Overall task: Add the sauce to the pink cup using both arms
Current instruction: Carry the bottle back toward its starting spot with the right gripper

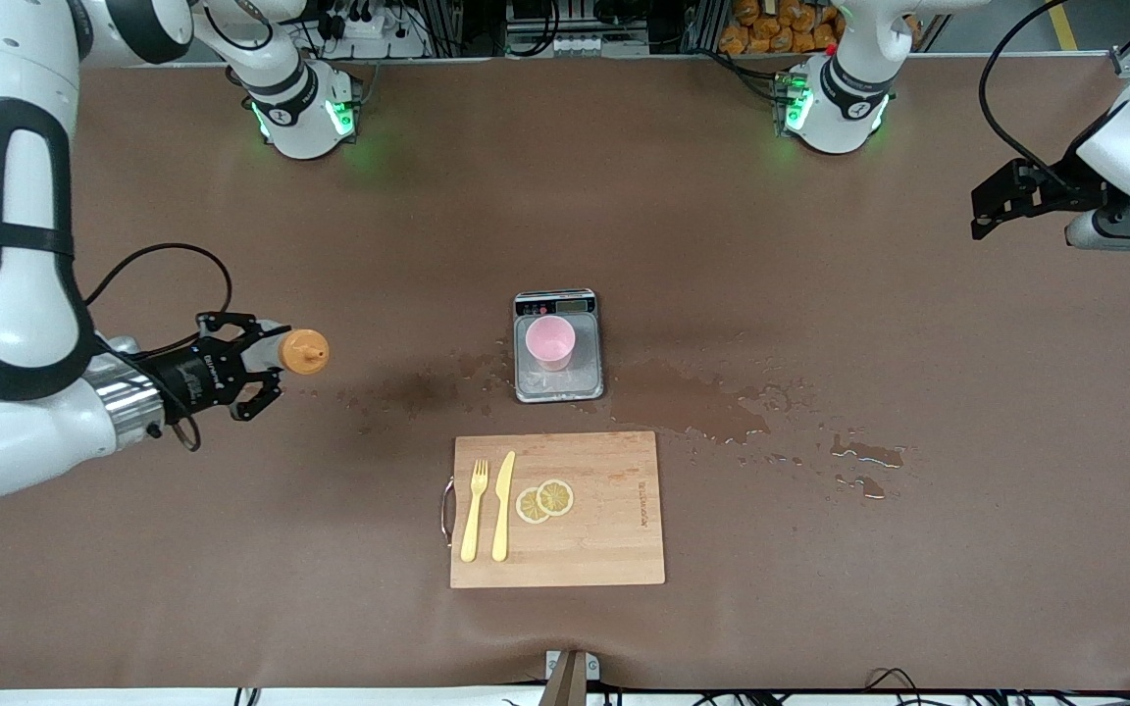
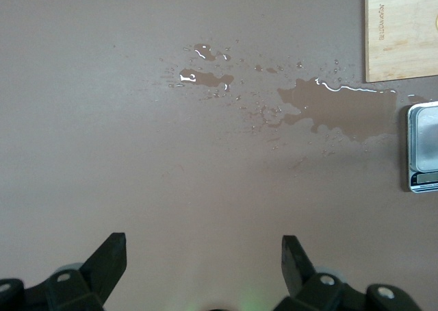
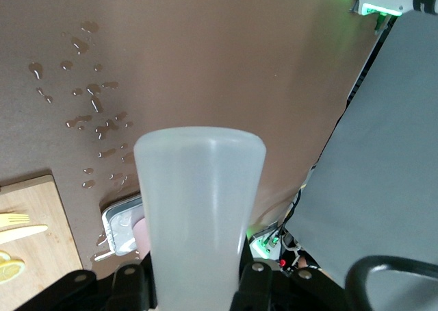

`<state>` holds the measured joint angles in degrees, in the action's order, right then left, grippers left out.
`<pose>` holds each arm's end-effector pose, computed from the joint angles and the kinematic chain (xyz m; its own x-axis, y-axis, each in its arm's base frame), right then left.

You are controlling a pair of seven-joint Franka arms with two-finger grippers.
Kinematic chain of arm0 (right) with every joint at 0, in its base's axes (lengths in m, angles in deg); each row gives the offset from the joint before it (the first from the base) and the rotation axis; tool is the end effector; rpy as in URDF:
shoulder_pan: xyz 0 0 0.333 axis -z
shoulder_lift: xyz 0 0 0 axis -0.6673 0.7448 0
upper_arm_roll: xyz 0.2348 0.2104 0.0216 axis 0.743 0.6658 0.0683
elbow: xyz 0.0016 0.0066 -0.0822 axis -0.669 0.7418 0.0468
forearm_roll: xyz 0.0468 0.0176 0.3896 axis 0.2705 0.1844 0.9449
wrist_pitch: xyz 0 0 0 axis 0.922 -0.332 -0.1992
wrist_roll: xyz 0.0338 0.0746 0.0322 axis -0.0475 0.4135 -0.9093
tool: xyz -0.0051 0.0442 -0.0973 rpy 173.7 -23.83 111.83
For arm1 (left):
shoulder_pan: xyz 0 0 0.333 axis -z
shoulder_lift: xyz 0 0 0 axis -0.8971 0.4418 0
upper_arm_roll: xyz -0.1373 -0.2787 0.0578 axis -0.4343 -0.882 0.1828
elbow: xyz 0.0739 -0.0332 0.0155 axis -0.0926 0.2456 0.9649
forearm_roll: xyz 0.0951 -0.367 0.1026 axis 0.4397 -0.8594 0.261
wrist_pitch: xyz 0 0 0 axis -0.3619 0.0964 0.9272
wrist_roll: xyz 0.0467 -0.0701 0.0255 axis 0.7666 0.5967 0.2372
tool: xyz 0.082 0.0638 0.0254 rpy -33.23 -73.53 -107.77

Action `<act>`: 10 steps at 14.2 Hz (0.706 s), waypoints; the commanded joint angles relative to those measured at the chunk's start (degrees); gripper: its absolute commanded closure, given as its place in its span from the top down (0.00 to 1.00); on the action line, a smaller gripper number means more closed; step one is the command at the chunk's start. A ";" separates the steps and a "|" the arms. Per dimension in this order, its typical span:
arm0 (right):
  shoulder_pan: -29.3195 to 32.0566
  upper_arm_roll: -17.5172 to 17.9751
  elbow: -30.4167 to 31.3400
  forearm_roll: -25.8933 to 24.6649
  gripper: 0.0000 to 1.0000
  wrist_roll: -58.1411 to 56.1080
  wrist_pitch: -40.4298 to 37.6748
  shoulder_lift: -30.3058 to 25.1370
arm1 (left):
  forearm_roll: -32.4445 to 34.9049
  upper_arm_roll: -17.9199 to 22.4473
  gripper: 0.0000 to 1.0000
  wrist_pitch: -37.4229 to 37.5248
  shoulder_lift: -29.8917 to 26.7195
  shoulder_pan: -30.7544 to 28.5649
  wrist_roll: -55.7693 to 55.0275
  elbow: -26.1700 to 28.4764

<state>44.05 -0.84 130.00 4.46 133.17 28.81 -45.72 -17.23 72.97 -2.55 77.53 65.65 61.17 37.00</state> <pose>0.6719 0.0636 0.3981 -0.1469 -0.8210 -0.5516 -0.8145 -0.2161 0.5384 0.5321 -0.0732 0.6445 0.9952 -0.0964 -0.0191 -0.0967 -0.9952 -0.0149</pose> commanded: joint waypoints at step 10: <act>17.84 0.79 5.10 2.58 0.00 -32.96 -4.90 2.87 | -0.62 0.09 1.00 0.32 0.27 -0.73 0.25 -0.57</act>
<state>59.74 -1.00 134.91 5.42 103.24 24.72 -43.79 -17.23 73.15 -2.55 77.58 65.23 61.17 37.01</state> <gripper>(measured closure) 0.590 0.000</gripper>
